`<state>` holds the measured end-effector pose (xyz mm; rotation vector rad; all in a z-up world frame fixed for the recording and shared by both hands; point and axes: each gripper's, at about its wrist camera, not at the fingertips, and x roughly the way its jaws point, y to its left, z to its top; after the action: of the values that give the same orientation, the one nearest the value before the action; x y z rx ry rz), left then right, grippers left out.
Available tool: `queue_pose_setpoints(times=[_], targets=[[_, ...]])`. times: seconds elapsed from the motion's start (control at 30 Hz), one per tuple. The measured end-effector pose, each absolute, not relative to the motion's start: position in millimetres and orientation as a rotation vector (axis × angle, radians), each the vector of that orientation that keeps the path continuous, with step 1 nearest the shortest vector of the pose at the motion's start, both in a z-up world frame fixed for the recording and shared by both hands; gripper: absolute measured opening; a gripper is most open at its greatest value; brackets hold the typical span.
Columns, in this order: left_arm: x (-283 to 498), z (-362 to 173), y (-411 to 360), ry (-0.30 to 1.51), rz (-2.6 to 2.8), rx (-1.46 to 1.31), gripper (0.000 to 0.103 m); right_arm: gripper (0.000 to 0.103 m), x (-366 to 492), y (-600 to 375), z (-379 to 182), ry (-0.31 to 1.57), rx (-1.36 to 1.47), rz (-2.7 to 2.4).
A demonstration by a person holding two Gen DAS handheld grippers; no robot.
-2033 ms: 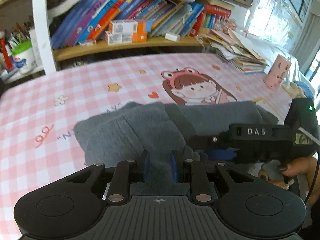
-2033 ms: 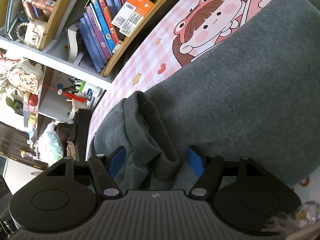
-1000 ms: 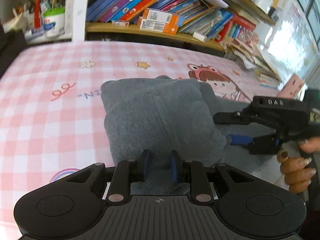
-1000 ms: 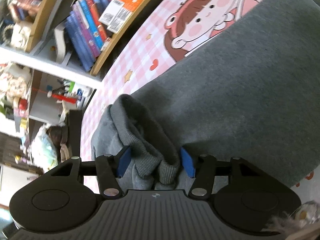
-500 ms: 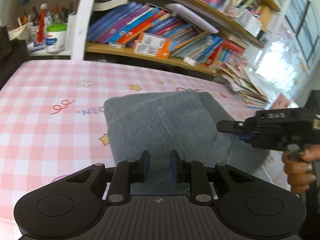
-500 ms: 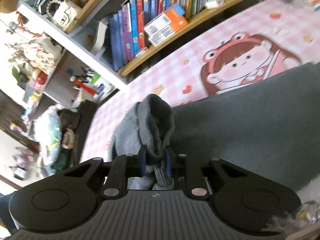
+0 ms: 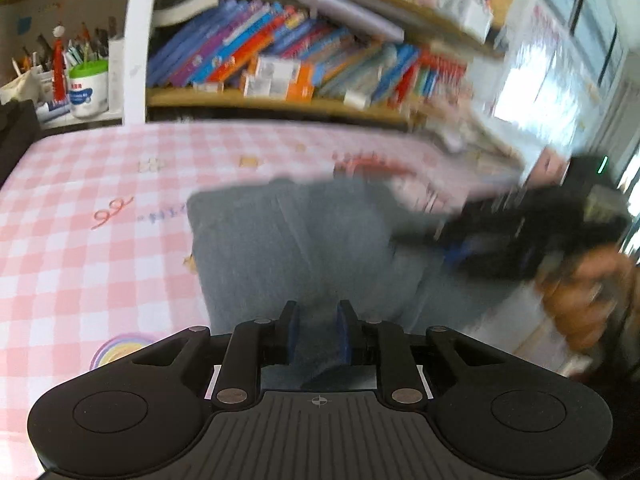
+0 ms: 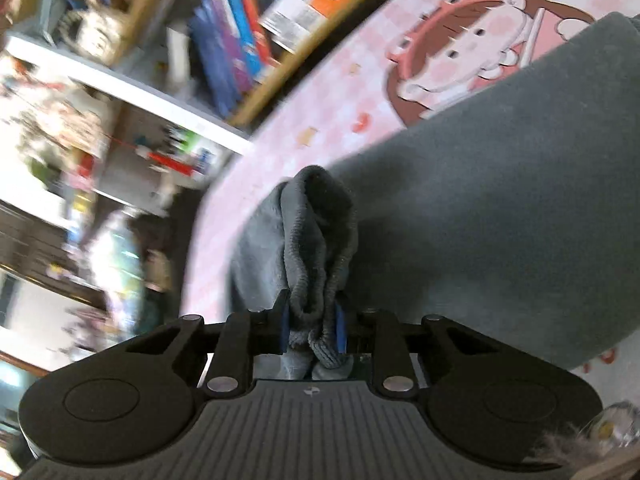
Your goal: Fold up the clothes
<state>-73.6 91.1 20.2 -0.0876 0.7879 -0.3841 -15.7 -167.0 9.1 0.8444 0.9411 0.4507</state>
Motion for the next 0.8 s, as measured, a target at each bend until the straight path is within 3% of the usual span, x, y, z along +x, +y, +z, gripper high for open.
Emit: queue_pose_setpoints(times=[0.17,0.4,0.5,0.6,0.73,0.8], targets=[[-73,10,87,0.821,-0.377,-0.075,0.019,0.022,-5,-162,-16,1.056,0.841,0.345],[-87,30,82,0.700,-0.400,-0.053,0.021,0.022,-5,-158,3,0.974,0.796,0.370],[-80,18,83,0.770,-0.386,-0.066,0.020,0.031,-2,-159,-7,1.021,0.770,0.316],[-82,21,86,0.748,-0.385,-0.081,0.022,0.033,-3,-164,-12,1.023,0.785,0.318],[-85,27,88,0.705,-0.353,-0.063,0.033,0.043,-6,-161,-3,1.014,0.717,0.302],[-86,30,90,0.687,-0.341,-0.060,0.043,0.049,-10,-160,5,0.999,0.665,0.289]])
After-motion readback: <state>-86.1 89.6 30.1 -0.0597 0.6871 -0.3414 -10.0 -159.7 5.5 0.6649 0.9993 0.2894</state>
